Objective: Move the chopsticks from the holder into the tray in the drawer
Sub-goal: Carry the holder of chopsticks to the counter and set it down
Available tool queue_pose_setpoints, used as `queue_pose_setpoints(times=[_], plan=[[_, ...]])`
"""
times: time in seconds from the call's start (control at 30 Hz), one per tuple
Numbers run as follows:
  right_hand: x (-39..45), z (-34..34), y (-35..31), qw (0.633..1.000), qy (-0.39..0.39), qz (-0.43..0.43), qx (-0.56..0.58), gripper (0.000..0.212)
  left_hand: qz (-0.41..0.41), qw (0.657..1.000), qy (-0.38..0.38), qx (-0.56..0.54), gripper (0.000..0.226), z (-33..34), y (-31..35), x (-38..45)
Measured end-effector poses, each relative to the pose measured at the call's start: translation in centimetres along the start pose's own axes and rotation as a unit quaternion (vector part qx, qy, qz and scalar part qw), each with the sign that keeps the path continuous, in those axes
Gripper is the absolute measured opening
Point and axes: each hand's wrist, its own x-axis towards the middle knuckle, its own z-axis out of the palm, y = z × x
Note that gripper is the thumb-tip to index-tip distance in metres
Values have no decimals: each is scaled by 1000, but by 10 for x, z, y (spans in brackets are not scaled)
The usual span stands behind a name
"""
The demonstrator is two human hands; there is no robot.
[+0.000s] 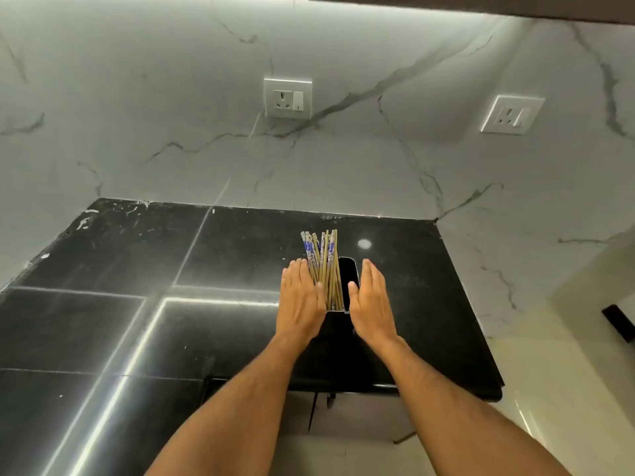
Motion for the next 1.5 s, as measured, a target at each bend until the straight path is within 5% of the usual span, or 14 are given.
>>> queue_pose_setpoints(times=[0.1,0.23,0.43,1.03,1.5], plan=[[-1,9,5,993,-22,82,79,52,-88,987,24,-130,22,9,0,-2],[-2,18,1,967,-22,136,217,36,-212,945,-3,-251,33,22,2,-4],[-6,23,-11,932,8,175,317,39,-300,886,23,-352,34,24,14,0],[-77,53,-117,923,-55,68,376,38,-306,869,152,-359,34,-84,-38,-71],[-228,85,-233,868,-257,-59,421,36,-370,816,351,-272,36,-219,-75,-248]])
